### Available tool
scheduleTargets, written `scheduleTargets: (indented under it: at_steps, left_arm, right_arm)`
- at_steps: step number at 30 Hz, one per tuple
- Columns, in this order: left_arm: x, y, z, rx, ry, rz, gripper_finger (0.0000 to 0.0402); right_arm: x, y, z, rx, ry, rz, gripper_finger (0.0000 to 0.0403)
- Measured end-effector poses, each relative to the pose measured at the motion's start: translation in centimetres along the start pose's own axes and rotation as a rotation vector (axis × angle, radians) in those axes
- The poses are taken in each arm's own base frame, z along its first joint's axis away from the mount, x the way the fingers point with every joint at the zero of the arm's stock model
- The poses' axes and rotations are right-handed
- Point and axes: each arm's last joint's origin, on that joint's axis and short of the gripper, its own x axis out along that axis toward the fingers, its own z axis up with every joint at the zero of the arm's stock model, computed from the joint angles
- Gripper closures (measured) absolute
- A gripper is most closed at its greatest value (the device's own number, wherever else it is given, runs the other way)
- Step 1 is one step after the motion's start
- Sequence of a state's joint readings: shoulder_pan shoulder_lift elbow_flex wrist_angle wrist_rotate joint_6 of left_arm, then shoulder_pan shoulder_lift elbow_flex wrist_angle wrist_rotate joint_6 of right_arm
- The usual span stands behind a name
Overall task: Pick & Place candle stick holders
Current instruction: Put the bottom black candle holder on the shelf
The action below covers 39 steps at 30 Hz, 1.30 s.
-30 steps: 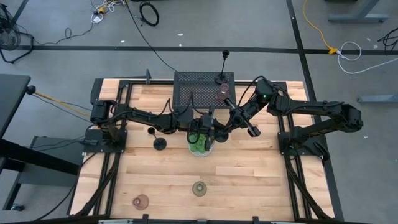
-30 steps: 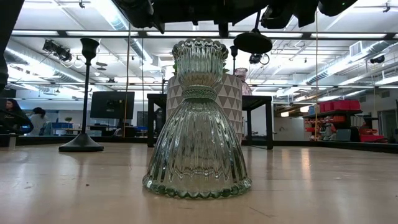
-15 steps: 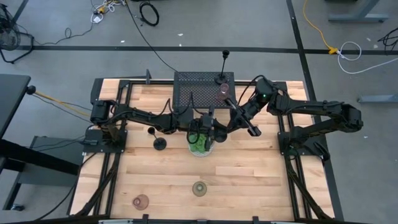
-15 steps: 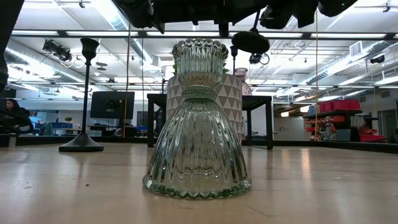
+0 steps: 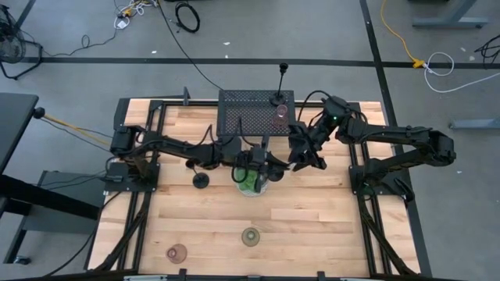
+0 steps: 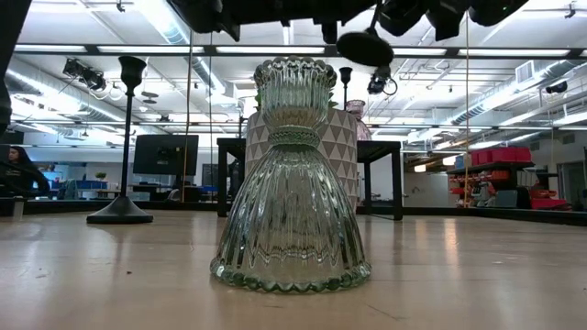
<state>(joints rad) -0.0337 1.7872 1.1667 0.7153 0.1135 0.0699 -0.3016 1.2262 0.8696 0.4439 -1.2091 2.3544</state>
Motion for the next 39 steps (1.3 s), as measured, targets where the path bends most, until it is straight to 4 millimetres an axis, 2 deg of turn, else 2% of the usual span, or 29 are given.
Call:
scheduleTargets:
  at_steps: [8, 12, 16, 20, 23, 28, 31, 36, 39]
  left_arm:
    - [-0.9, -1.1, 1.6, 0.004, 0.054, -0.022, 0.0387]
    - [-2.2, -1.6, 3.5, 0.048, 0.09, -0.013, 0.0387]
    - [-4.5, -1.4, 6.3, 0.088, 0.129, 0.024, 0.0387]
    - [-6.9, -1.1, 9.0, 0.115, 0.135, 0.08, 0.0387]
    - [-8.4, -1.0, 10.4, 0.125, 0.14, 0.11, 0.0387]
    - [-10.0, -0.2, 11.1, 0.123, 0.193, 0.159, 0.0387]
    - [-10.4, 0.7, 10.9, 0.106, 0.23, 0.193, 0.0387]
    - [-11.1, 2.9, 10.9, 0.119, 0.246, 0.251, 0.0387]
    - [-11.6, 4.8, 10.9, 0.114, 0.237, 0.279, 0.0387]
  right_arm:
    - [0.0, 0.1, -0.3, -0.193, 0.042, -0.019, 0.018]
    - [0.0, 0.1, -0.4, -0.329, 0.076, -0.04, 0.0169]
    - [0.0, 0.1, -0.5, -0.56, 0.102, -0.041, 0.0167]
    - [-0.1, 0.3, -0.8, -0.876, 0.115, -0.016, 0.0167]
    - [-0.1, 0.2, -0.7, -1.123, 0.117, -0.003, 0.0167]
    - [0.0, 0.5, -0.4, -1.524, -0.022, 0.032, 0.0167]
    - [0.0, 0.6, -0.3, -1.698, -0.102, 0.028, 0.0167]
    - [0.0, 0.6, 0.0, -1.835, -0.195, 0.005, 0.0167]
    - [0.0, 0.6, 0.2, -1.832, -0.242, -0.016, 0.0167]
